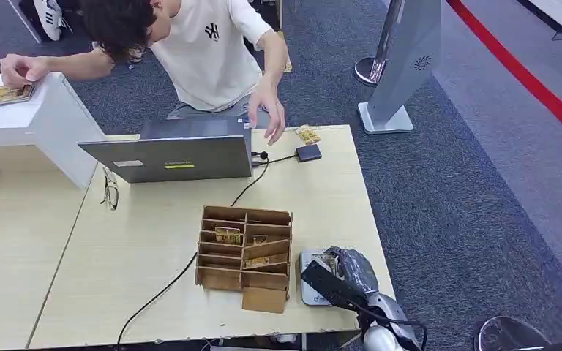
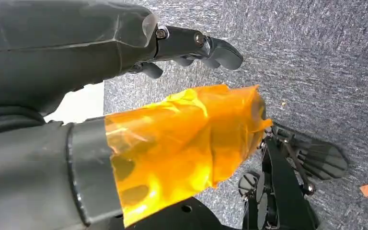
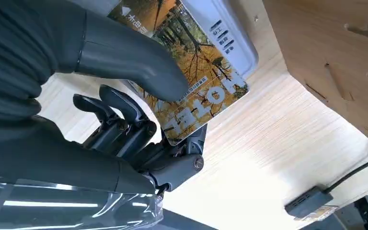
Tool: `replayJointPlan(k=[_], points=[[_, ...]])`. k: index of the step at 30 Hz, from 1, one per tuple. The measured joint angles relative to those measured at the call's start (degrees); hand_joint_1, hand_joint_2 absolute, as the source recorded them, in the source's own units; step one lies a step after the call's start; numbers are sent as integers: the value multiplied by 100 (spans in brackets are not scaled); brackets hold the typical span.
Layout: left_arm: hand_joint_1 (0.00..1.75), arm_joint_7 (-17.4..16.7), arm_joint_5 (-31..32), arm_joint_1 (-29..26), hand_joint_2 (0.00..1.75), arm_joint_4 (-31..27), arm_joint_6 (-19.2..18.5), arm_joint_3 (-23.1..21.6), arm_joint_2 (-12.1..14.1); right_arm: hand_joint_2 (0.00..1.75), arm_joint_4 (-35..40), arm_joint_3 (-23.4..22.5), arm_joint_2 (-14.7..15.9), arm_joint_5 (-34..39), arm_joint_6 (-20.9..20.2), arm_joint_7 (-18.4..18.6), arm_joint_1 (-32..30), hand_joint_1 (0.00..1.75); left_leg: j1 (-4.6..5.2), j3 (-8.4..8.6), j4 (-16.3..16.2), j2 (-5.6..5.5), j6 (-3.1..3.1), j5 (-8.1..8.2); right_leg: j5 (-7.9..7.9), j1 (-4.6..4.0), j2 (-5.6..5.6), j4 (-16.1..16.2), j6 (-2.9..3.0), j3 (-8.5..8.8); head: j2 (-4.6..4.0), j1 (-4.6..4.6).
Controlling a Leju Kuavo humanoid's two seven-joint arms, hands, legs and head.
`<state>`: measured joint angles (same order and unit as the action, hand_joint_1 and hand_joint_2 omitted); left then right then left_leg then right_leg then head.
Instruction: Pass the card to the sensor for recognition and then transmit it.
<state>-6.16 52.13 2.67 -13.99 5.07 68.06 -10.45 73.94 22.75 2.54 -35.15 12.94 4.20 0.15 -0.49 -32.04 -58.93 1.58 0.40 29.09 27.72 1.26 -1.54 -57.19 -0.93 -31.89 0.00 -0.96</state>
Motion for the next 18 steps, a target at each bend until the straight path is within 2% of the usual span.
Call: replayJointPlan(k=[7,18], points=[[0,17,-4,0,0,0,7,2,9,175,140,-2,4,-2,140,0,-77,175,0,0,0,1,0,0,0,0,1,0,0,0,0,0],[0,57,-22,-5,0,0,-26,46,11,175,889,-120,44,-125,544,-92,-322,175,0,-1,0,1,0,0,0,0,1,0,0,-1,0,0]])
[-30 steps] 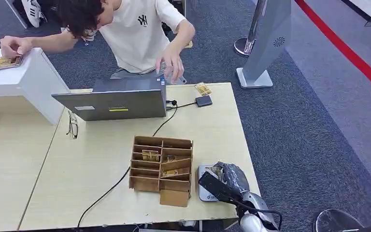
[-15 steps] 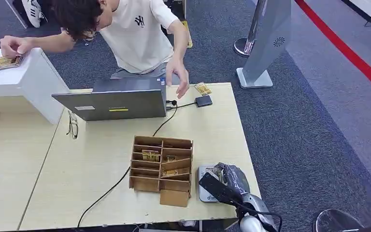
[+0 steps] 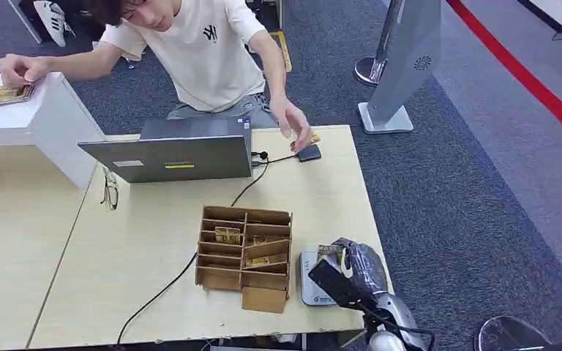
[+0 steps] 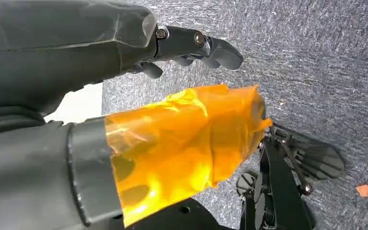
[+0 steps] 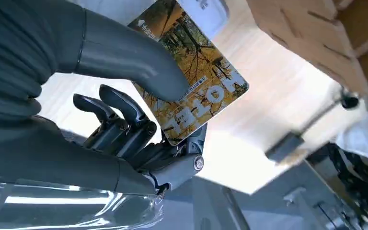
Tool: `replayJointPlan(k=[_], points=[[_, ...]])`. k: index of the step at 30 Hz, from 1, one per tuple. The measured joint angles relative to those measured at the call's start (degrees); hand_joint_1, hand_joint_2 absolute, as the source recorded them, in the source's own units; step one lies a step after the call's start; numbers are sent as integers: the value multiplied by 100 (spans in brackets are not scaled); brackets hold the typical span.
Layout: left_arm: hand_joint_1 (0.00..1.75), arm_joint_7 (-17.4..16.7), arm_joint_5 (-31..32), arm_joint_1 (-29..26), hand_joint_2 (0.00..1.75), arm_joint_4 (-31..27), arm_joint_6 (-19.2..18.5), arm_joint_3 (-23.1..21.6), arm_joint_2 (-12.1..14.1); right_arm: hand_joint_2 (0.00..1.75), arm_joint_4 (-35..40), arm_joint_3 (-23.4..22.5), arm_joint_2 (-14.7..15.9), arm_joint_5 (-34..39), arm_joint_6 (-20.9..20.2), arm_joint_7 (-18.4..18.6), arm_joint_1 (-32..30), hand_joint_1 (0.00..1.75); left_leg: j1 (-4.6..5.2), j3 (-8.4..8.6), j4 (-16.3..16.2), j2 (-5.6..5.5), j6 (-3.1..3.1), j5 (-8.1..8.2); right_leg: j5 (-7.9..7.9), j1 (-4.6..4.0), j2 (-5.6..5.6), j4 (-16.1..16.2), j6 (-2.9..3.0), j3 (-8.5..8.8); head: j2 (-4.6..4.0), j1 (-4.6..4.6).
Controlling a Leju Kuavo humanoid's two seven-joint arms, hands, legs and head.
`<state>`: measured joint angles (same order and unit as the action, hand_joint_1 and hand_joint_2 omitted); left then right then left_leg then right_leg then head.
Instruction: Pass the card to the sensor for recognition and then transmit it.
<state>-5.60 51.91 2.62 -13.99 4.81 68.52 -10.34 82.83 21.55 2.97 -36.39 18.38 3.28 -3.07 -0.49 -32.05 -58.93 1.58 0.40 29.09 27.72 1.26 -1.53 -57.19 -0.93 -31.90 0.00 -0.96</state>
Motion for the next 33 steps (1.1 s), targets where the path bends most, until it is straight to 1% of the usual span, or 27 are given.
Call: replayJointPlan(k=[2,9,16,19,24,33], points=[[0,15,0,0,0,0,0,2,-2,175,123,-37,0,0,55,-46,-17,175,0,0,0,1,0,0,0,0,1,0,0,0,0,0],[0,66,15,-2,0,0,-7,15,-28,175,649,-197,-17,168,345,-452,-81,175,0,-1,0,0,0,0,0,0,0,0,0,0,0,0],[0,109,59,1,0,0,-4,20,-44,175,1001,-276,-120,350,451,-859,-68,175,0,-1,0,0,0,0,0,0,0,0,0,0,0,0],[0,140,90,6,0,0,-7,20,-44,175,1052,-273,-164,413,448,-951,-2,175,0,-1,0,0,0,0,0,0,0,-1,0,0,0,0],[0,142,149,18,0,0,-11,20,-44,175,1047,-225,-199,407,378,-1043,236,175,-1,-1,0,0,-1,-1,0,0,0,-2,0,1,0,0],[0,142,319,40,0,0,-44,2,-37,175,855,192,-238,444,204,-1113,945,175,-1,-1,0,0,-2,-2,-1,0,0,-4,1,2,0,0]])
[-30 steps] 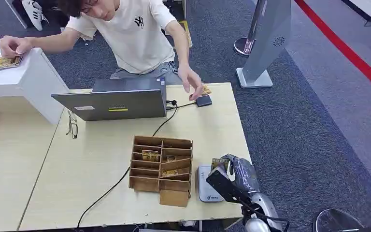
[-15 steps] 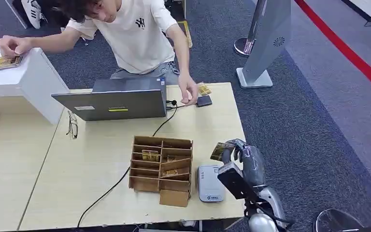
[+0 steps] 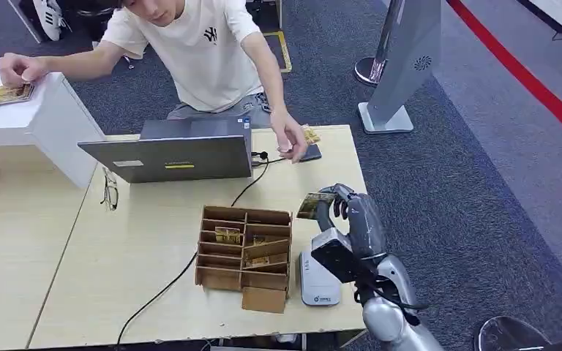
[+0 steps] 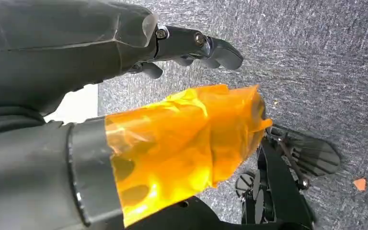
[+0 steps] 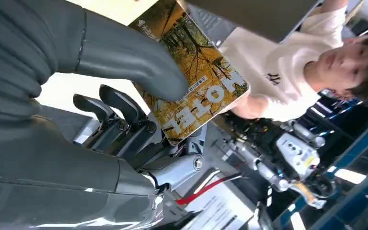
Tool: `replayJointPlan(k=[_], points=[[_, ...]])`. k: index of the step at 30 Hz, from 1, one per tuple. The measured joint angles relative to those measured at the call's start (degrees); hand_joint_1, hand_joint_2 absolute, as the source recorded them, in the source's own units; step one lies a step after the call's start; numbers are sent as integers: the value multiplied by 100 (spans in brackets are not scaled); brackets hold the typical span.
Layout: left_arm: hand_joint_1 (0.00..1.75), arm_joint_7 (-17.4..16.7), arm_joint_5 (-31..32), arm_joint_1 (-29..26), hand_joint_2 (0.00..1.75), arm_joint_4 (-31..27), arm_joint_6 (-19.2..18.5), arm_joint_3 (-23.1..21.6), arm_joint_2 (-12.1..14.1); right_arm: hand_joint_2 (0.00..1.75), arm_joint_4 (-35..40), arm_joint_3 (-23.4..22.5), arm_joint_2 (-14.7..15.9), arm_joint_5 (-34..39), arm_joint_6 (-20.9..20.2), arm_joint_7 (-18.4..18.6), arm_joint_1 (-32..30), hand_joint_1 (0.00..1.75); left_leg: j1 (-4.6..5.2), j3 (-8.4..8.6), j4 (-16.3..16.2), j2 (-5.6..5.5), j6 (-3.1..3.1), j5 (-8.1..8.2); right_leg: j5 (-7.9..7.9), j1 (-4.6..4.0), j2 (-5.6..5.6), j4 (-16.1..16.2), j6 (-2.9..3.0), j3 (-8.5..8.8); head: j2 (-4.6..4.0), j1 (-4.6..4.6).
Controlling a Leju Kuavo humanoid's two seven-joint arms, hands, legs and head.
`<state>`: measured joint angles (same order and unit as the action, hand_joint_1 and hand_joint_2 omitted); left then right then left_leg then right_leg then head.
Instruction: Pass the card to the sensor for recognition and then transmit it.
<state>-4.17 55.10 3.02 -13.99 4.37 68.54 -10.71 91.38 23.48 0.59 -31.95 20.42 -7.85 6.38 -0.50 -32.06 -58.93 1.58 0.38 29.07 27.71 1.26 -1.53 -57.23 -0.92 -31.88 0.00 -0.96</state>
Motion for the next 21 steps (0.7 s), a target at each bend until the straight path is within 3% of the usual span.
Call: replayJointPlan(k=[9,21], points=[[0,-13,199,38,0,0,-63,-122,44,175,-759,304,-308,400,-339,94,987,175,-1,2,0,0,-4,-3,-1,0,1,-7,2,-2,0,0],[0,-61,328,74,0,0,-74,-315,59,175,-1833,426,-800,286,-62,142,1798,175,-1,0,0,-1,-4,-3,-1,0,0,-11,3,-3,0,0]])
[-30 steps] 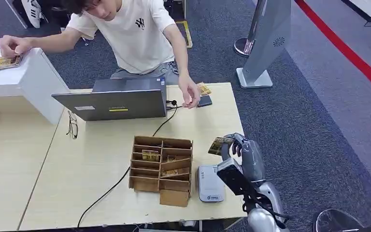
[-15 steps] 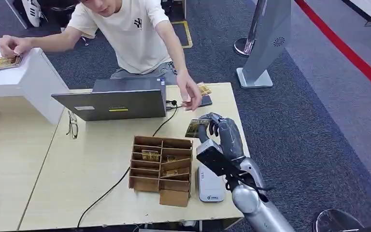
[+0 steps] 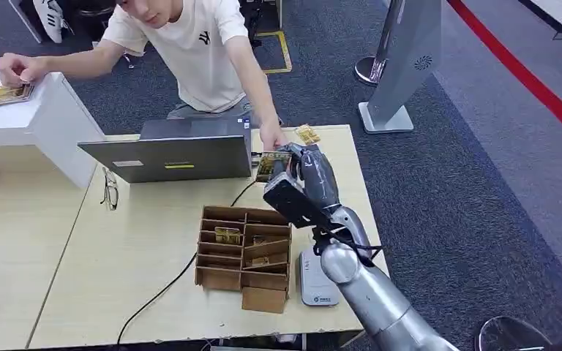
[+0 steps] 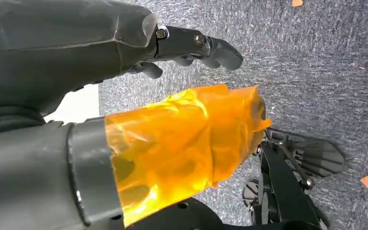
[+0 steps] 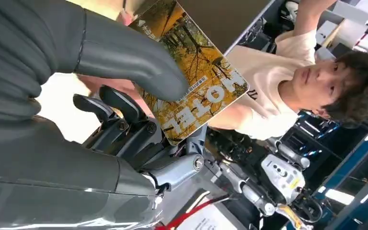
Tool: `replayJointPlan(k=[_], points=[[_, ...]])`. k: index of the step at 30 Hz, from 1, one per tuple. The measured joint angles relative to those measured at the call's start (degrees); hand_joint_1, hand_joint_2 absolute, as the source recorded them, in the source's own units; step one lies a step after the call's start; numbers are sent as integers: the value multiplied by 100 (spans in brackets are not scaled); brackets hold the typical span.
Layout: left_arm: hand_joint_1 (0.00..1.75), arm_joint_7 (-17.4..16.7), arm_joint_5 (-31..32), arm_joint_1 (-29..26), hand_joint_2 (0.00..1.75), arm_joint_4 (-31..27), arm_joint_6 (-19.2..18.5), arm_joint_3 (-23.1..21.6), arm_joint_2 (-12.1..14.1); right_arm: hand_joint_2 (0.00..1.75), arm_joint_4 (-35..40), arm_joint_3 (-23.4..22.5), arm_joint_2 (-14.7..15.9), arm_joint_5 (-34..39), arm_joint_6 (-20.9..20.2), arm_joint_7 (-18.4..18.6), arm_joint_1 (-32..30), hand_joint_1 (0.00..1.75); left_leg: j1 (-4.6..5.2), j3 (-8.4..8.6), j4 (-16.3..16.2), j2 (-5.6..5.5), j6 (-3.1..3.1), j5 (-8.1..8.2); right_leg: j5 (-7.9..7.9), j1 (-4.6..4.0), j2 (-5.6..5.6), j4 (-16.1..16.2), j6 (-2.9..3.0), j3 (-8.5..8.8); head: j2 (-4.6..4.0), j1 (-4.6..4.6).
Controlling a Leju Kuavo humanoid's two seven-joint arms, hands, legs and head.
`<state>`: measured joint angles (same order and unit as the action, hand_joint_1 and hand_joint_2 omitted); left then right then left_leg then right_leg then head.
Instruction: Pass the card to the sensor for recognition and then transmit it.
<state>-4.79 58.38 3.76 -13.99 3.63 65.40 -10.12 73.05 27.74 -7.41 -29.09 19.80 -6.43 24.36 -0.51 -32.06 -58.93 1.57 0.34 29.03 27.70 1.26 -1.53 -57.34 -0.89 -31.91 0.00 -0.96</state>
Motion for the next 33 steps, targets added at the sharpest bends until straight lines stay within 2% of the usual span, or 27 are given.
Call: replayJointPlan(k=[5,21,22,23,24,33], points=[[0,0,0,7,0,0,0,-37,-2,175,-173,7,-83,-116,131,-4,71,175,0,0,0,0,0,0,0,0,0,0,0,0,0,0],[0,0,-11,7,0,0,-11,-39,-7,175,-461,9,-96,-203,136,2,81,175,0,-3,0,-1,0,1,1,0,-1,0,1,-4,0,0],[0,0,-11,8,0,0,-9,-39,-7,175,-468,9,-96,-203,136,2,82,124,0,-3,0,-1,0,1,1,0,-1,0,1,-4,0,0],[0,2,-11,8,0,0,-9,-39,-7,175,-475,9,-96,-203,136,2,81,5,0,-3,0,-1,0,1,1,0,-1,0,1,-4,0,0],[0,0,-11,7,0,0,-11,-39,-7,175,-481,9,-96,-206,136,2,82,0,0,-3,0,-1,0,1,1,0,-1,0,1,-4,0,0],[0,2,-46,8,0,0,-15,-39,-7,175,-547,11,-96,-311,149,13,62,0,1,-2,0,0,0,0,1,0,0,0,1,-4,0,0]])
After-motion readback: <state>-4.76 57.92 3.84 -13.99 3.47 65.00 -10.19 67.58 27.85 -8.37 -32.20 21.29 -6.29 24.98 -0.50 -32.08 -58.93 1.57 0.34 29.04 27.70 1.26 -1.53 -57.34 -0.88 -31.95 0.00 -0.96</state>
